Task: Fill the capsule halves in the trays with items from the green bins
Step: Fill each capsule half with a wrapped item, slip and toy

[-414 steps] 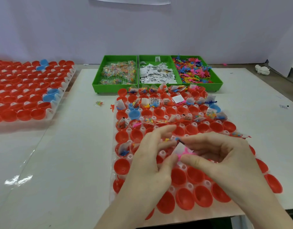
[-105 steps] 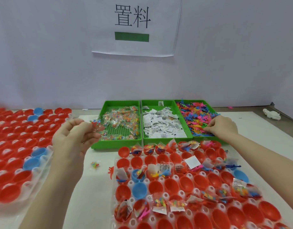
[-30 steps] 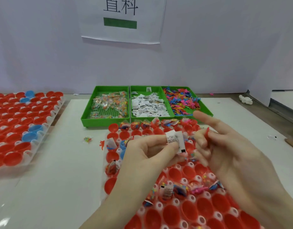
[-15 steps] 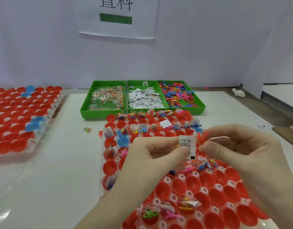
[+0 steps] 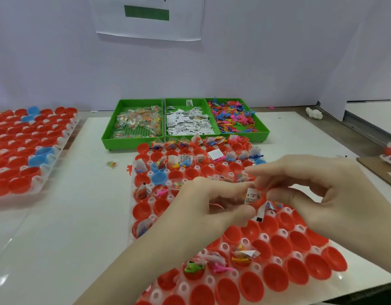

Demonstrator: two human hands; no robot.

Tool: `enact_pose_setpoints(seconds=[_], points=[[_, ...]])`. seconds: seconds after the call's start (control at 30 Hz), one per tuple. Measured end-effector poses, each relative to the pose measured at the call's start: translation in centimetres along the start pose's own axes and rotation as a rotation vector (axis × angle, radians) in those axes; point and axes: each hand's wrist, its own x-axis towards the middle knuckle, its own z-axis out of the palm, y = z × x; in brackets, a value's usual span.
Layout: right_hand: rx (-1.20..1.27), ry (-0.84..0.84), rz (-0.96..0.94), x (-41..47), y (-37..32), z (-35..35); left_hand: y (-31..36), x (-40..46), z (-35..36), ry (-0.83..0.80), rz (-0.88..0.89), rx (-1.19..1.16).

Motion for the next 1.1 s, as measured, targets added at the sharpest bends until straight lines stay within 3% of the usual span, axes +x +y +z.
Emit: enact_pose_setpoints(seconds=[0.23,0.47,0.63,0.9,1.1], points=[[0.142,0.080,0.223,-1.0,0.7,0.3,-0.7,0.6,1.0,0.016,-0.006,-0.005],[0.267,-0.034,0.411,-2.8,2.8,1.0,-2.2,1.4,3.0,-0.031,0.073,0.263],[0.335,-0.068,0.484,-4.4,3.6,1.9,-3.3,0.8,4.0,-0.083,0.028,0.413],[0.173,-0.050,0.506,-5.7,4.1,3.0,-3.4,0.2,3.1,-0.044,0.092,0.690],[-0.021,-0.221,0.351,-5.0,4.0,3.7,-3.2,-0.5,2.8,0.010,0.187,0.751]])
